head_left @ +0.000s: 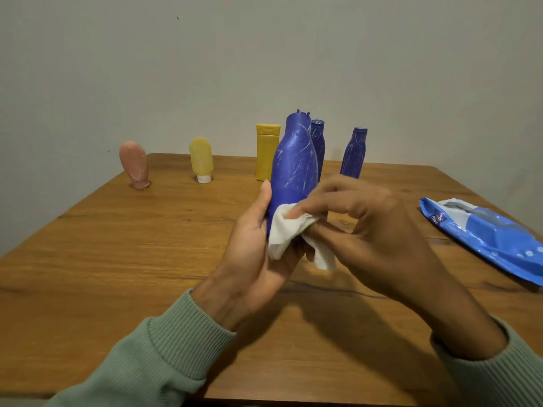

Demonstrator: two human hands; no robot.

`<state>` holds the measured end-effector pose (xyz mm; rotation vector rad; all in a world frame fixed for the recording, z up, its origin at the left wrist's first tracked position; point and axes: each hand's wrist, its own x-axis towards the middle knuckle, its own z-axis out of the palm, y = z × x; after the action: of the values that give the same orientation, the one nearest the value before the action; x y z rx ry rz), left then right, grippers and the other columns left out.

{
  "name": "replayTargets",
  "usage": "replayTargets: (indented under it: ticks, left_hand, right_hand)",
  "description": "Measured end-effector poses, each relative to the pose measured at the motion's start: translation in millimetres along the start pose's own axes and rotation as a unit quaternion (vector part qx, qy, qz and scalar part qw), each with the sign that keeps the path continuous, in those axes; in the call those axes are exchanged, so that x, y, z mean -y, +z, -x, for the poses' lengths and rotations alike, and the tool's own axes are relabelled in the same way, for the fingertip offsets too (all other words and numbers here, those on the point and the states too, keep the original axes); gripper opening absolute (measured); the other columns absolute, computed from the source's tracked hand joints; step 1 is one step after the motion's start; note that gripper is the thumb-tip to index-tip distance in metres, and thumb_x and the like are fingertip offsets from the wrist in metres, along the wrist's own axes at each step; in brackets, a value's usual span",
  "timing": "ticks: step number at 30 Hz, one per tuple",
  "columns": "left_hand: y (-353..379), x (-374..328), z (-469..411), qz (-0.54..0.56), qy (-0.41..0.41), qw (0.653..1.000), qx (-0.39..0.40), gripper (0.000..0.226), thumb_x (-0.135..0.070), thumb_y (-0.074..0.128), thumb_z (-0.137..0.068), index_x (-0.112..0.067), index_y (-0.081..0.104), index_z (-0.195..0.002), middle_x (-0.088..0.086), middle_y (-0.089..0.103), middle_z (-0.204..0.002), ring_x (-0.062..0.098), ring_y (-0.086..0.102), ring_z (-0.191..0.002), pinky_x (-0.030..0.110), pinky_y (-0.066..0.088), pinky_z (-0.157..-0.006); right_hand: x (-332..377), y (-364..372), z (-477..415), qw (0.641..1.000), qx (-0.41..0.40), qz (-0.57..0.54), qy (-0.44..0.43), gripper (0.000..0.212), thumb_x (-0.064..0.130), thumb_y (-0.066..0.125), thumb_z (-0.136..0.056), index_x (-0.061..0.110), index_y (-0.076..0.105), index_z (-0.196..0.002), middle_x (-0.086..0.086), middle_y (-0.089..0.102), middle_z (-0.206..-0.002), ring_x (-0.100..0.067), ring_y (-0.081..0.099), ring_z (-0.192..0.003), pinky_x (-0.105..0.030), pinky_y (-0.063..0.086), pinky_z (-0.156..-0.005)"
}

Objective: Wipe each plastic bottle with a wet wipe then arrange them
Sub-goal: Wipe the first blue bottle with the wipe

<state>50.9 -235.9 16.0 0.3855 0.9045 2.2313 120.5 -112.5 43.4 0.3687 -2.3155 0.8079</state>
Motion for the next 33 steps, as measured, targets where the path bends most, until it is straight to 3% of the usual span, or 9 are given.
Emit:
replayTargets:
  ticks: [4,9,11,13,15,21,26,30,33]
  left_hand:
    - [-1,2,-3,-0.021,-0.002,1.0,-0.007,0.058,-0.051,0.028,-0.1,-0.007,0.061,-0.12,0.013,0.066,-0.103,0.021,0.062,-0.083,0.034,0.04,-0.068]
    - [-3,1,-2,0.04,-0.022,0.999,-0.005,0.06,-0.052,0.037,-0.098,-0.004,0.057,-0.128,0.014,0.069,-0.102,0.019,0.068,-0.088,0.031,0.054,-0.087]
    - [-3,1,-3,0.021,-0.011,1.0,-0.009,0.061,-0.052,0.036,-0.098,-0.004,0.055,-0.13,0.016,0.067,-0.11,0.021,0.065,-0.095,0.035,0.048,-0.09]
    - [-2,2,-4,-0.002,0.005,1.0,-0.018,0.059,-0.052,0.032,-0.099,-0.006,0.057,-0.126,0.018,0.065,-0.113,0.024,0.061,-0.093,0.036,0.042,-0.079]
    - [-1,3,-5,-0.014,0.017,1.0,-0.017,0.056,-0.051,0.03,-0.099,-0.007,0.061,-0.119,0.017,0.068,-0.108,0.024,0.061,-0.087,0.035,0.04,-0.071]
    - [-1,6,-4,-0.023,0.016,1.0,-0.002,0.053,-0.049,0.031,-0.099,-0.012,0.064,-0.115,0.016,0.069,-0.1,0.023,0.061,-0.077,0.037,0.04,-0.068]
    - [-5,4,-3,0.028,-0.015,0.999,-0.001,0.053,-0.046,0.038,-0.099,-0.003,0.059,-0.121,0.014,0.068,-0.097,0.019,0.065,-0.088,0.034,0.045,-0.093]
    - [-3,6,-2,0.021,-0.009,1.0,-0.005,0.051,-0.044,0.037,-0.099,-0.005,0.059,-0.125,0.016,0.067,-0.105,0.023,0.061,-0.096,0.039,0.04,-0.095]
    - [-6,5,-3,0.044,-0.039,0.998,-0.01,0.05,-0.043,0.045,-0.096,-0.003,0.059,-0.122,0.016,0.061,-0.106,0.023,0.057,-0.102,0.041,0.031,-0.112]
  right_hand:
    - [-5,-4,-3,0.998,-0.041,-0.046,0.032,0.018,0.01,0.07,-0.081,0.018,0.074,-0.097,0.005,0.065,-0.088,-0.009,0.062,-0.082,-0.011,0.045,-0.07]
    - [1,-5,-2,0.998,0.042,-0.04,0.025,0.018,0.014,0.073,-0.079,0.019,0.074,-0.096,0.011,0.065,-0.088,-0.003,0.062,-0.082,-0.009,0.045,-0.069]
    - [-3,-4,-3,0.998,-0.012,-0.055,0.036,0.017,0.012,0.072,-0.08,0.019,0.074,-0.095,0.009,0.066,-0.087,-0.005,0.062,-0.081,-0.009,0.044,-0.069]
    - [-5,-2,-3,0.995,-0.059,-0.058,0.049,0.017,0.011,0.07,-0.081,0.019,0.073,-0.095,0.009,0.066,-0.087,-0.006,0.061,-0.081,-0.009,0.044,-0.068]
    - [-6,-1,-3,0.994,-0.081,-0.054,0.055,0.017,0.011,0.069,-0.081,0.018,0.073,-0.096,0.009,0.067,-0.088,-0.005,0.061,-0.08,-0.008,0.044,-0.068]
    - [-11,-3,-4,0.99,-0.12,-0.04,0.069,0.02,0.012,0.067,-0.084,0.027,0.067,-0.097,0.014,0.065,-0.09,-0.003,0.061,-0.084,-0.008,0.046,-0.069]
    - [0,2,-1,0.998,-0.03,-0.043,0.032,0.019,0.012,0.071,-0.08,0.024,0.072,-0.096,0.009,0.066,-0.087,-0.007,0.061,-0.08,-0.013,0.048,-0.069]
    - [0,7,0,0.995,-0.088,-0.018,0.032,0.019,0.011,0.07,-0.081,0.018,0.073,-0.098,0.009,0.063,-0.087,-0.005,0.059,-0.08,-0.014,0.047,-0.07]
    - [6,9,2,1.0,-0.011,0.012,0.01,0.016,0.021,0.068,-0.083,0.026,0.073,-0.097,0.012,0.062,-0.087,-0.006,0.059,-0.081,-0.034,0.049,-0.076]
